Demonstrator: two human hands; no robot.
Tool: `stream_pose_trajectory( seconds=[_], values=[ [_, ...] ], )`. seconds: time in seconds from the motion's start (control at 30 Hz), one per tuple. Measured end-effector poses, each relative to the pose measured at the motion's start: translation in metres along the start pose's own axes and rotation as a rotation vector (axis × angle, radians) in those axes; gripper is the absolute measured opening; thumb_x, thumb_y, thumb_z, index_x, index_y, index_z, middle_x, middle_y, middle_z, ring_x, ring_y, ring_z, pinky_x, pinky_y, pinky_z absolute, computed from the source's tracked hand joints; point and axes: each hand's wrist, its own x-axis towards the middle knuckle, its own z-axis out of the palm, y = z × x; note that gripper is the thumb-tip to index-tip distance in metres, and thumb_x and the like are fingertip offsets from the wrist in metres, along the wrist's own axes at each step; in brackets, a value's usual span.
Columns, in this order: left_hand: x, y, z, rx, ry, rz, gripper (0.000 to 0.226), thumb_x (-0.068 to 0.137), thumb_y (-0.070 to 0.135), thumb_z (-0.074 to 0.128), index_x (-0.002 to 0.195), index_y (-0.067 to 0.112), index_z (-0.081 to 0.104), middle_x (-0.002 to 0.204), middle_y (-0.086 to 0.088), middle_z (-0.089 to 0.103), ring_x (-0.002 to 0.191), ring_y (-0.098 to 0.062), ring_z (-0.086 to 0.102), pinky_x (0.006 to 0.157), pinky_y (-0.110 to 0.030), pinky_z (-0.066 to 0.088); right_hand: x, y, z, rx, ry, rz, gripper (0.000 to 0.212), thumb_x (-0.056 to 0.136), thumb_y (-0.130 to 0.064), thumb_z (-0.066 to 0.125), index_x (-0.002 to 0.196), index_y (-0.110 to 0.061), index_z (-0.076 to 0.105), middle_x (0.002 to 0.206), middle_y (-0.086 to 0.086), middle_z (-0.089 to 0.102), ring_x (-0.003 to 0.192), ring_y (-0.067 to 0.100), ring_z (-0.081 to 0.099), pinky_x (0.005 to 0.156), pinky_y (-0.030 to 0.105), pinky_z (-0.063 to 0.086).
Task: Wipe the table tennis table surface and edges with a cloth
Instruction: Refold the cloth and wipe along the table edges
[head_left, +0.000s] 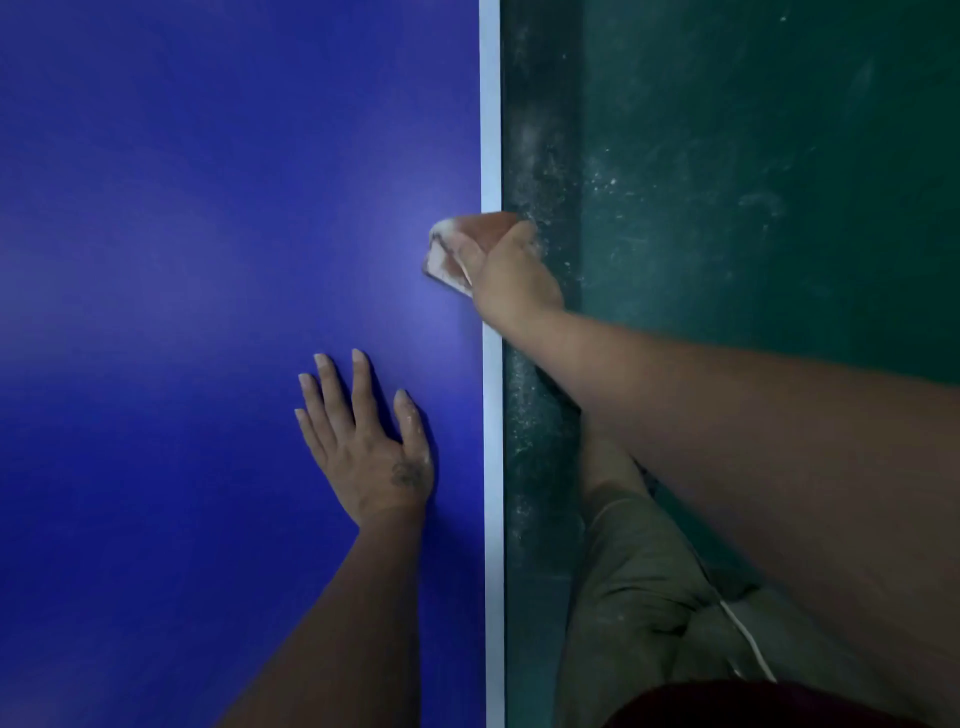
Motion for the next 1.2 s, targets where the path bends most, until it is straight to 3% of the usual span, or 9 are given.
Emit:
stream_pose_trajectory(
  seconds=[0.1, 0.23, 0.4, 0.5, 0.63, 0.77, 0.97, 1.07, 1.2],
  values=[
    [0.0, -0.001, 0.0, -0.001, -0.02, 0.003, 0.061, 0.113, 0.043, 0.043, 0.17, 0.024, 0.037, 0.183, -0.004, 0.019, 0.17, -0.027, 0.012, 0.137, -0.056, 0.013, -0.031, 0.025, 0.015, -0.034, 0.069, -0.084, 0.095, 0.103, -0.064, 0.056, 0.168, -0.012, 0.01, 0.163, 0.015, 0.038, 0.133, 0.039, 0.059, 0.095, 0.045, 0.05],
    [0.0, -0.002, 0.0, 0.018, -0.044, -0.005, 0.06, 0.113, 0.038, 0.042, 0.171, 0.024, 0.035, 0.183, -0.003, 0.016, 0.17, -0.027, 0.01, 0.136, -0.058, 0.014, -0.046, 0.039, 0.023, -0.043, -0.019, -0.044, 0.098, 0.101, -0.068, 0.051, 0.168, -0.012, 0.006, 0.164, 0.014, 0.036, 0.134, 0.039, 0.059, 0.098, 0.047, 0.051],
    [0.001, 0.0, -0.002, 0.025, -0.074, -0.009, 0.062, 0.111, 0.034, 0.043, 0.17, 0.017, 0.036, 0.183, -0.006, 0.017, 0.17, -0.031, 0.012, 0.134, -0.062, 0.017, 0.003, -0.005, -0.012, -0.078, -0.093, 0.048, 0.101, 0.103, -0.068, 0.051, 0.167, -0.005, 0.005, 0.166, 0.019, 0.036, 0.138, 0.043, 0.056, 0.095, 0.045, 0.048],
    [0.009, 0.008, -0.007, -0.047, -0.109, -0.059, 0.064, 0.111, 0.035, 0.045, 0.17, 0.014, 0.035, 0.183, -0.006, 0.018, 0.17, -0.03, 0.011, 0.133, -0.066, 0.018, 0.057, -0.05, -0.049, -0.015, -0.146, 0.12, 0.096, 0.104, -0.067, 0.052, 0.164, -0.002, 0.014, 0.166, 0.017, 0.039, 0.139, 0.041, 0.055, 0.1, 0.044, 0.047],
    [0.091, 0.051, -0.004, -0.278, -0.075, -0.088, 0.068, 0.111, 0.032, 0.055, 0.17, 0.009, 0.029, 0.18, -0.007, 0.026, 0.169, -0.024, 0.02, 0.133, -0.063, 0.022, 0.094, -0.085, -0.081, 0.086, -0.177, 0.151, 0.099, 0.101, -0.068, 0.058, 0.162, -0.004, 0.016, 0.164, 0.016, 0.04, 0.141, 0.038, 0.052, 0.106, 0.043, 0.044],
    [0.234, 0.118, 0.017, -0.386, 0.006, 0.063, 0.065, 0.11, 0.021, 0.06, 0.166, 0.0, 0.035, 0.175, -0.018, 0.034, 0.166, -0.034, 0.027, 0.133, -0.058, 0.025, 0.072, -0.064, -0.066, 0.102, -0.165, 0.172, 0.097, 0.105, -0.063, 0.054, 0.17, -0.014, 0.001, 0.17, 0.01, 0.033, 0.142, 0.045, 0.051, 0.107, 0.052, 0.046],
    [0.394, 0.19, 0.05, -0.165, -0.053, 0.106, 0.069, 0.112, 0.042, 0.042, 0.172, 0.011, 0.027, 0.182, -0.009, 0.019, 0.17, -0.03, 0.012, 0.137, -0.048, 0.008, 0.067, -0.048, -0.048, 0.117, -0.185, 0.217, 0.098, 0.104, -0.067, 0.05, 0.171, -0.02, -0.005, 0.167, 0.008, 0.036, 0.136, 0.039, 0.056, 0.091, 0.044, 0.041],
    [0.403, 0.196, 0.058, -0.03, -0.049, 0.095, 0.068, 0.115, 0.05, 0.03, 0.174, 0.017, 0.025, 0.183, -0.007, 0.015, 0.17, -0.028, 0.008, 0.137, -0.048, 0.002, 0.089, -0.061, -0.056, 0.131, -0.193, 0.218, 0.097, 0.105, -0.068, 0.049, 0.17, -0.013, 0.002, 0.166, 0.01, 0.039, 0.134, 0.037, 0.057, 0.092, 0.042, 0.044],
    [0.4, 0.196, 0.06, -0.001, -0.026, 0.091, 0.066, 0.115, 0.052, 0.029, 0.173, 0.021, 0.029, 0.183, -0.006, 0.017, 0.17, -0.027, 0.01, 0.138, -0.048, 0.005, 0.129, -0.093, -0.077, 0.188, -0.145, 0.194, 0.092, 0.106, -0.065, 0.05, 0.165, -0.006, 0.011, 0.163, 0.015, 0.043, 0.134, 0.038, 0.058, 0.091, 0.04, 0.044]
  ],
)
